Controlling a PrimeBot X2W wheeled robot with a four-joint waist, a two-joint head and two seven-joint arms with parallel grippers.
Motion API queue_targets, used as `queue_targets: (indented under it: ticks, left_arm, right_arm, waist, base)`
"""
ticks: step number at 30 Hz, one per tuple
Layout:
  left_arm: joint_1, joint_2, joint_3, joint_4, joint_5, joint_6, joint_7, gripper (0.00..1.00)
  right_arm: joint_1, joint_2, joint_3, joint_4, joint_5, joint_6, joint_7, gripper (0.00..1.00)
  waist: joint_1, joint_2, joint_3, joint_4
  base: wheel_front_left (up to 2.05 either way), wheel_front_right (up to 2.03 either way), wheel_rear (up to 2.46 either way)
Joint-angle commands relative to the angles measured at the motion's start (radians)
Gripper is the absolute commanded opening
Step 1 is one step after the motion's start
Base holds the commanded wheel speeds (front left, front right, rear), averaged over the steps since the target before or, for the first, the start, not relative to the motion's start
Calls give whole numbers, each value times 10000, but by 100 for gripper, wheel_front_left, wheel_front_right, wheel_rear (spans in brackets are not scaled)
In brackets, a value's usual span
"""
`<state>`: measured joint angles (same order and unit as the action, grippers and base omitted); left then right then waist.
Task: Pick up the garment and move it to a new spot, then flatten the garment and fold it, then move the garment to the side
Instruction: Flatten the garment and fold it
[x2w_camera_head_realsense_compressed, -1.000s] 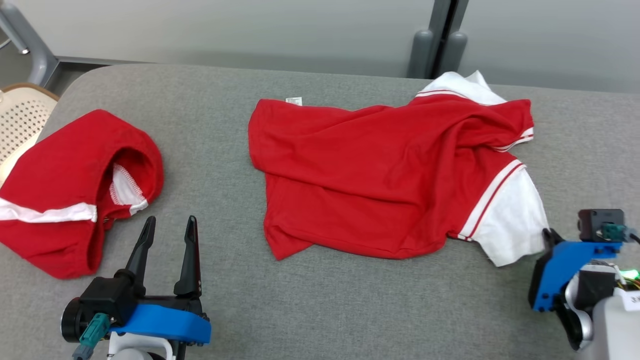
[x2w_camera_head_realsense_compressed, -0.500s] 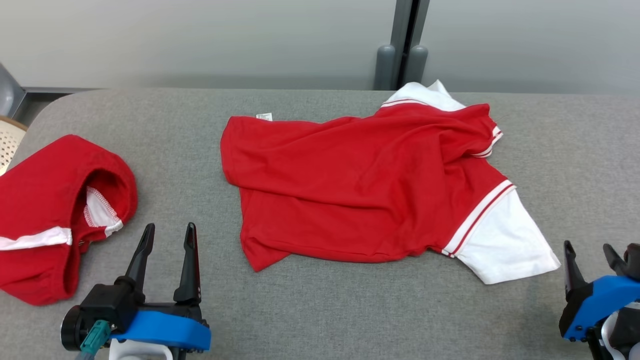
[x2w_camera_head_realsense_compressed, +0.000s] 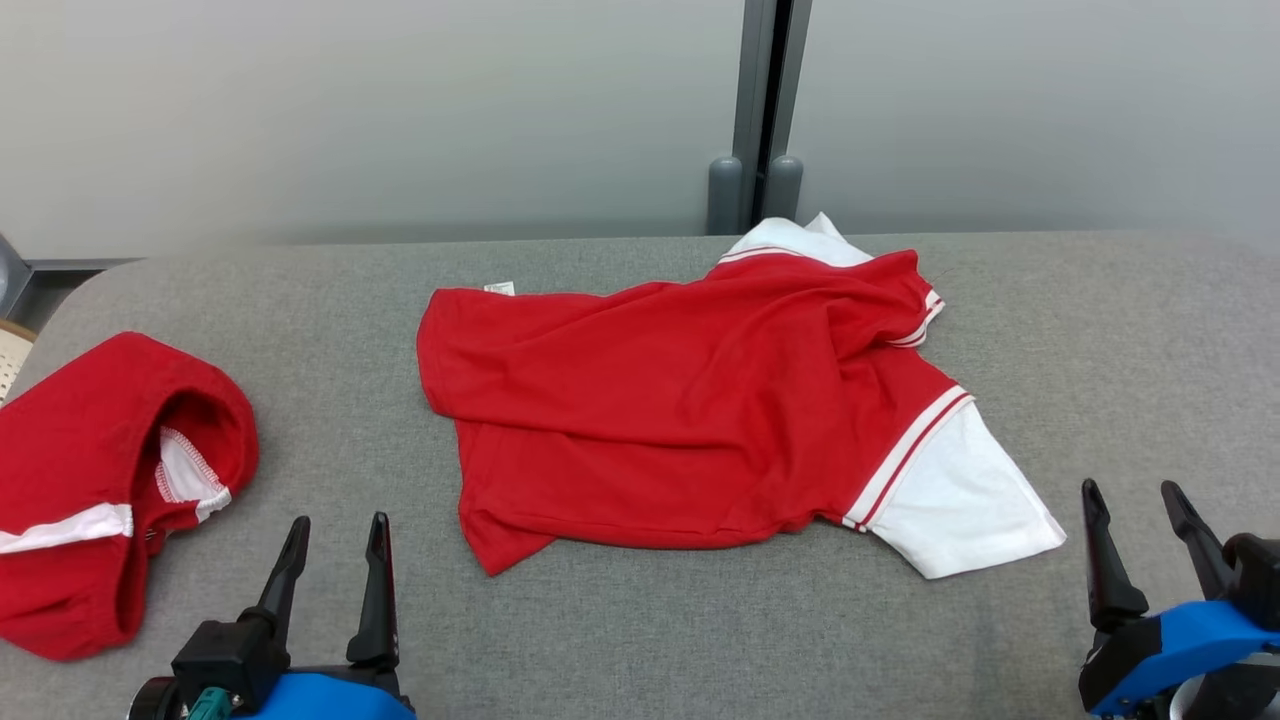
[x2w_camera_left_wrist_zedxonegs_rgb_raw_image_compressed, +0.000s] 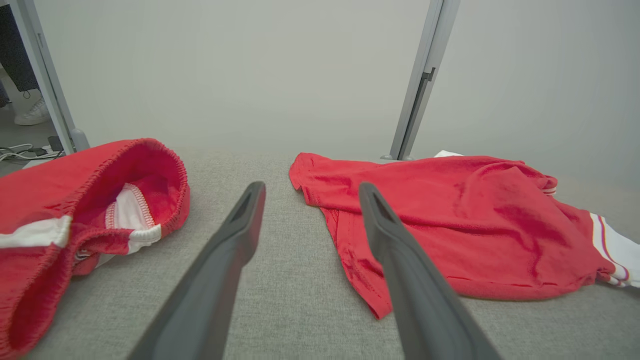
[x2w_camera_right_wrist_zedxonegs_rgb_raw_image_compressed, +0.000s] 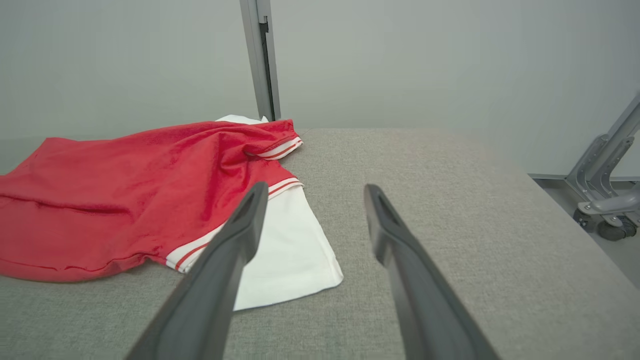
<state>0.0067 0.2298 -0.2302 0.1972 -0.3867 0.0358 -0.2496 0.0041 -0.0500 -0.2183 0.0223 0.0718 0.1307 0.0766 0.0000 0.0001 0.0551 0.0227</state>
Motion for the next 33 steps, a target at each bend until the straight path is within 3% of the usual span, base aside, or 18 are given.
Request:
queue_targets:
  ticks: [1,14,33]
  left_arm:
    - [132,33,-1,80,4,68,-52,100]
    - [335,181,-121,233,-61,153,182,100]
    - [-95,105,-232,9,-235,301,475,100]
  right_arm:
    - [242,-10,91,-112,91,3,-78,100]
    - [746,-10,223,-418,467,2,54,100]
    - [239,-10,245,-51,542,2,480,100]
  waist:
    - [0,-1,-163,-81]
    - [0,-1,-401,-62]
    - [0,-1,-187,-82]
  base:
    - [0,0,0]
    - [0,0,0]
    - [0,0,0]
